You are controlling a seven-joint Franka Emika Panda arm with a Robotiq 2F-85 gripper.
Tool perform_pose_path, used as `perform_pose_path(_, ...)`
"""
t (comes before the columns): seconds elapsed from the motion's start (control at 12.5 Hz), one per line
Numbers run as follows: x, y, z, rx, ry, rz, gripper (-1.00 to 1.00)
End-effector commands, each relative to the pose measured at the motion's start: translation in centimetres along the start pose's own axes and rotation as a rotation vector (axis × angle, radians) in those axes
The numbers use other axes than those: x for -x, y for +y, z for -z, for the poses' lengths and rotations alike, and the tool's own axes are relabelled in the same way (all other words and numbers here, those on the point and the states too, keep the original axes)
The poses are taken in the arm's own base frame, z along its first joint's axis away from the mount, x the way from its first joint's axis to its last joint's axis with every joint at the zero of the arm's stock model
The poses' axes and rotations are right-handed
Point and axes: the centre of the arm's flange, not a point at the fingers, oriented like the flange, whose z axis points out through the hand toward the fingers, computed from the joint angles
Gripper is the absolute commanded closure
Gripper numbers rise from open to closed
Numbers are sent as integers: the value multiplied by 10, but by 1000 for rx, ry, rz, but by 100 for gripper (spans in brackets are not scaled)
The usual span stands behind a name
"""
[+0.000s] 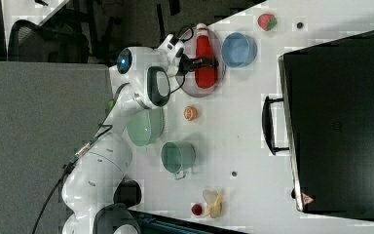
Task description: Pick ketchup from plate and place it on table.
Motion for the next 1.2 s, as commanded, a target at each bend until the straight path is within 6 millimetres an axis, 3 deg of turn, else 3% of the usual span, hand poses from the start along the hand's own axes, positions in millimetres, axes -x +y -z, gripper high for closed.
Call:
perform_pose_path(0.08,-13,-9,35,-12,57,13,-19)
perform_pose_path(0.4,-26,-16,135,-21,101,-33,-19)
perform_pose_path(0.8,4,-1,262,-72,-15,-119,-19)
perform_pose_path(1.04,31,24,311,-43,-56,-195,-19)
perform_pose_path(1.2,57,41,326,-24,-110,-225,-19)
